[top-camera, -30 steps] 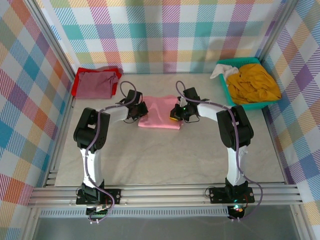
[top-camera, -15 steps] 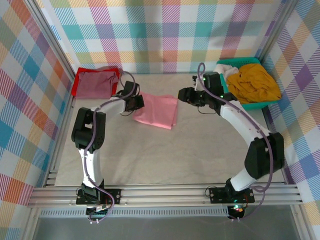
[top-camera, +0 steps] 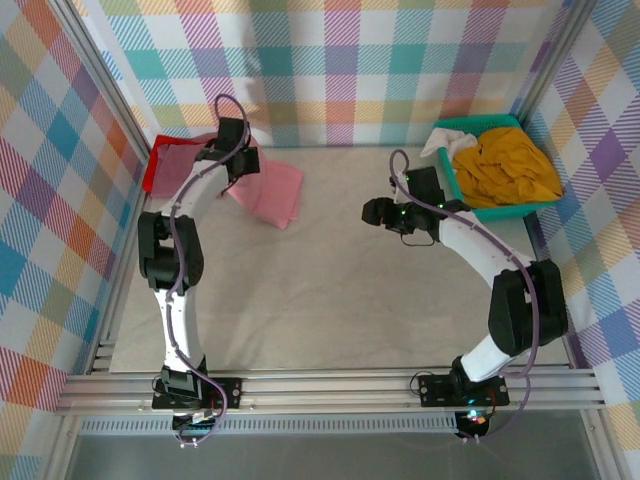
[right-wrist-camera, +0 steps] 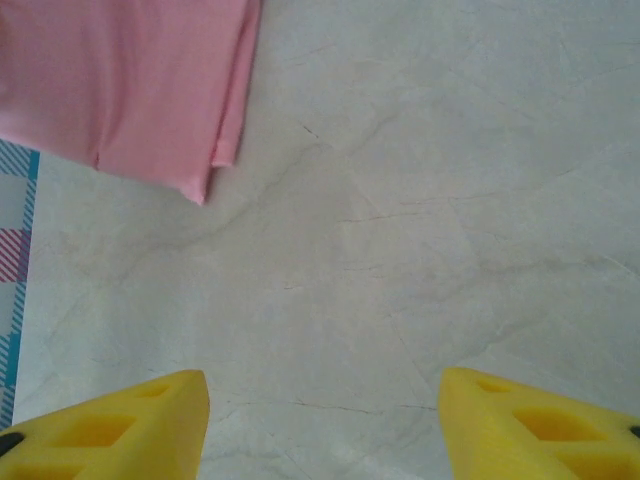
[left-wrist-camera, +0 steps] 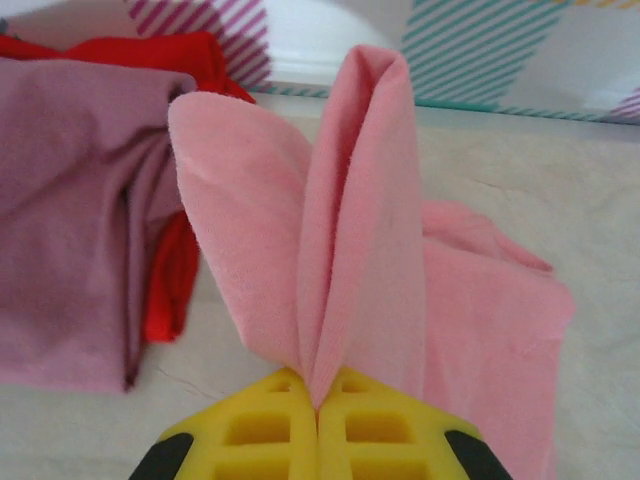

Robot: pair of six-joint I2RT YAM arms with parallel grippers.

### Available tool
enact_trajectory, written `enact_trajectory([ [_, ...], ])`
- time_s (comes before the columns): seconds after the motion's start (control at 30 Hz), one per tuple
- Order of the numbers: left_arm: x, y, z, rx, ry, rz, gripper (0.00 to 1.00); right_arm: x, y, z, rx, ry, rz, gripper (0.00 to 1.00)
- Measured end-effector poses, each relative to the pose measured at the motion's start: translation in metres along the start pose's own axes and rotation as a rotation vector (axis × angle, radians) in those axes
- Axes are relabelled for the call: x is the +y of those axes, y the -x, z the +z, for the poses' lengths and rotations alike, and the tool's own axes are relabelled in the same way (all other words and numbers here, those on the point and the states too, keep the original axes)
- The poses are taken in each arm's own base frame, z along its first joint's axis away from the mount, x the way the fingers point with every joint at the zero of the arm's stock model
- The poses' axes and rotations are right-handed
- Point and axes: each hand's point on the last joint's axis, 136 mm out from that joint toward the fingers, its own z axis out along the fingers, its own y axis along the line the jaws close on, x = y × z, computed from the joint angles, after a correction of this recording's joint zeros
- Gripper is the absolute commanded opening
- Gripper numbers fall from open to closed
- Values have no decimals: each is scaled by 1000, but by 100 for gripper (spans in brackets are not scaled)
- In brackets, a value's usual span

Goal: Fold and stack the t-shirts

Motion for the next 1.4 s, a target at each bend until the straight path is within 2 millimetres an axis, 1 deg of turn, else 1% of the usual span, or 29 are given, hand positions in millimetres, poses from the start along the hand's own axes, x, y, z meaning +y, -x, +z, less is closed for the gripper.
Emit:
enact_trajectory([
  [0.13, 15, 7, 10, 10, 14, 27, 0, -2, -1, 3, 9, -1, 5, 62],
  [0.2, 18, 10, 11, 18, -4, 40, 0, -2, -2, 5, 15, 2, 9, 62],
  [0.27, 21, 19, 12, 14, -24, 56, 0, -3, -3, 7, 23, 3, 17, 62],
  [0.4, 27, 45, 6, -23, -50, 93, 0, -4, -5, 11, 35, 4, 37, 62],
  [0.63, 20, 94, -15, -123, -100, 156, 0, -6, -7, 14, 47, 5, 65, 63],
  [0.7, 23, 103, -18, -144, -107, 158, 0, -6, -7, 14, 47, 5, 71, 63],
  [0.8, 42, 109, -17, -152, -105, 139, 0, -6, -7, 14, 47, 5, 74, 63],
  [0.9, 73, 108, -12, -136, -89, 105, 0, -5, -8, 14, 51, 2, 76, 63],
  [1.0, 107, 103, -3, -120, -72, 64, 0, -3, -5, 12, 46, 5, 74, 63],
  [1.13, 143, 90, 17, -87, -45, 23, 0, -1, -2, 11, 39, 9, 70, 63],
  [1.27, 173, 76, 39, -64, -10, -6, 0, 1, 1, 10, 37, 11, 69, 63],
  [1.3, 181, 72, 44, -59, 7, -13, 6, 2, 1, 9, 38, 11, 69, 63],
  [1.37, 195, 66, 54, -49, 49, -21, 27, 4, 3, 9, 37, 12, 67, 63],
  [1.4, 202, 62, 59, -44, 81, -26, 46, 5, 5, 9, 36, 13, 66, 64],
])
